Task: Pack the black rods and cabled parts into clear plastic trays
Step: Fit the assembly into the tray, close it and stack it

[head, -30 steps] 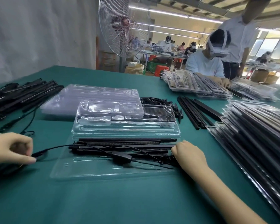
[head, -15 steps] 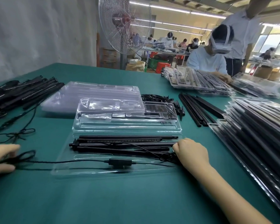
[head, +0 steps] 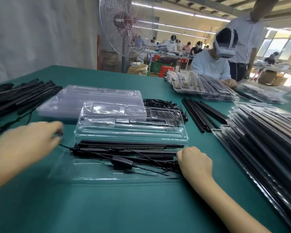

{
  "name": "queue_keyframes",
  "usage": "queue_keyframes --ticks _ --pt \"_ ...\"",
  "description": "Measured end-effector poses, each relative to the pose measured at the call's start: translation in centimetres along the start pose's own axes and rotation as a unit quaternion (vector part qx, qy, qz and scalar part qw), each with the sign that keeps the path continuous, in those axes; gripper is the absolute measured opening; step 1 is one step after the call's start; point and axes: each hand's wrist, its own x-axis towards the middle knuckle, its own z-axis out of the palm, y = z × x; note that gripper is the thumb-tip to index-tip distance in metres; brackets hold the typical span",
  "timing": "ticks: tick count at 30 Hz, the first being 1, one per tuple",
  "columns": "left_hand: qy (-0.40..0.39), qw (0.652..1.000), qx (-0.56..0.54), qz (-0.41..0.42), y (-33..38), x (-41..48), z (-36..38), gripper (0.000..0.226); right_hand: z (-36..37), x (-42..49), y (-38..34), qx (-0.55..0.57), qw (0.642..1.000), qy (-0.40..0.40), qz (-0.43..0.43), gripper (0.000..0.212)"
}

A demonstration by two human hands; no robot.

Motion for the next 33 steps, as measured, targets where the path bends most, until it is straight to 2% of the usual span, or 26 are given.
queue_keyframes --ticks 1,3,4,6,8,10,14,16,19,23,25,29,31,33 --pt "0.029 0.993 -0.08 0.079 2.4 -0.5 -0.1 0.011 0.1 0.1 0.0 0.003 1.0 0.002 0.009 0.028" --pt "-0.021 0.959 -0.186 0.212 8.4 -1.6 -0.6 0.02 0.2 0.1 0.2 0.017 0.999 0.017 0.021 0.03" --pt "-0.056 0.942 -0.207 0.257 10.3 -1.9 -0.1 0.026 0.3 0.1 0.2 0.013 0.999 0.017 0.024 0.03" --pt "-0.059 0.934 -0.205 0.285 12.1 -1.7 1.7 0.035 0.3 -0.1 0.1 0.016 0.999 0.026 0.033 0.031" --pt "-0.016 0.929 -0.237 0.283 12.6 -1.8 2.6 0.046 0.5 -0.1 0.1 0.018 0.999 0.028 0.042 0.03" --pt "0.018 0.923 -0.245 0.295 13.0 -2.3 3.0 0.045 0.6 -0.1 0.2 0.031 0.998 0.026 0.054 0.028" --pt "0.079 0.923 -0.193 0.323 13.0 -2.3 2.8 0.007 1.0 0.0 0.2 0.061 0.995 0.027 0.068 0.035" --pt "0.061 0.923 -0.203 0.323 13.3 -2.0 2.6 0.01 1.0 0.1 0.2 0.08 0.994 0.031 0.071 0.037" --pt "-0.02 0.926 -0.255 0.276 13.6 -1.2 2.7 0.022 1.0 0.0 -0.1 0.099 0.992 0.037 0.069 0.037" --pt "-0.1 0.936 -0.237 0.242 13.9 -0.6 2.2 0.022 1.0 0.0 -0.2 0.105 0.991 0.042 0.069 0.038" --pt "-0.117 0.942 -0.222 0.225 14.0 -0.6 1.5 0.023 0.9 0.0 -0.2 0.102 0.991 0.04 0.071 0.038" --pt "-0.067 0.961 -0.051 0.265 14.6 -1.1 0.6 0.025 0.7 -0.1 -0.2 0.105 0.992 0.036 0.059 0.038" --pt "-0.072 0.959 -0.054 0.269 15.0 -1.0 0.4 0.028 0.7 -0.2 -0.2 0.107 0.992 0.035 0.053 0.039" --pt "-0.124 0.95 -0.123 0.259 15.3 -0.7 0.4 0.038 0.6 -0.2 -0.1 0.109 0.992 0.035 0.051 0.038"
